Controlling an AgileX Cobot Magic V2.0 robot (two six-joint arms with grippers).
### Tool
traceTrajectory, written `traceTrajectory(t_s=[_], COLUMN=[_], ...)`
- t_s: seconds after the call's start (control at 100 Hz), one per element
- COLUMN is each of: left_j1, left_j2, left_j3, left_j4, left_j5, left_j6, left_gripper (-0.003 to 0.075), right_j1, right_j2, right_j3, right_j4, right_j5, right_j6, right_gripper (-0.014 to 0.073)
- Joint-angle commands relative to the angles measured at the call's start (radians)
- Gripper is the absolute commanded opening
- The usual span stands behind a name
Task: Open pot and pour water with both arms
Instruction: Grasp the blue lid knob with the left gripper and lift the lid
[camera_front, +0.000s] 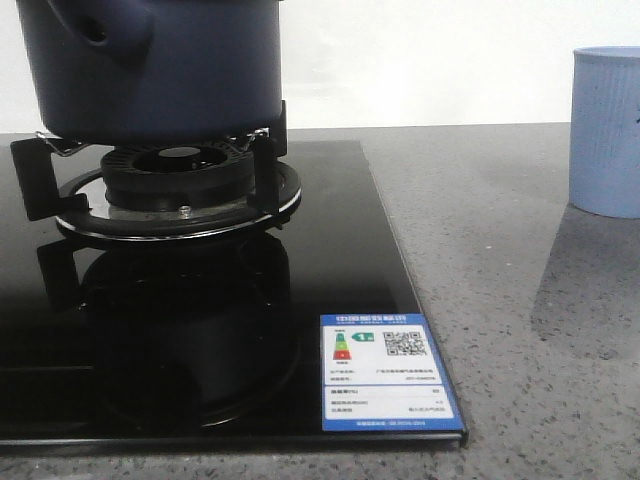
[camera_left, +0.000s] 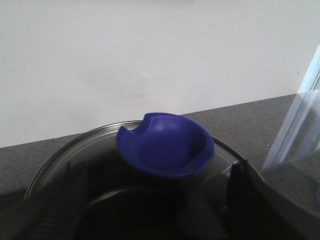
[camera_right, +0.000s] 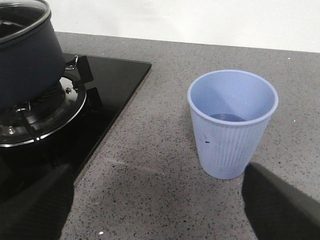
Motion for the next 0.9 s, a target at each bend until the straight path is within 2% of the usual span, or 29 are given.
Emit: traceTrajectory(t_s=[0.0,0.58,0.8,0.89], left_j1=[-0.009,-0.009,-0.009,-0.009], left_j2=[0.025,0.154,0.154,0.154], left_j3=[-0.054,-0.137,-0.137,-0.137], left_j4=[-0.006,0.023,0.029,0.037], left_j5=[-0.082,-0.114,-0.114,-0.114], left_j6=[-0.001,-0.001,-0.001,-0.001], left_gripper=[0.0524,0.0512,0.0387,0.0368], right_j1=[0.003,0.003,0.003,0.003], right_j2=[0.010,0.010,0.010,0.010], right_j3=[-0.035,-0.035,-0.035,-0.035], right_j4=[0.010,0.010,0.010,0.010], right_j5=[-0.063,-0.054,-0.047,-0.045], right_j6=[-0.012,-0.012,-0.012,-0.012], right_gripper=[0.0618,0.0618,0.0618,0.0618])
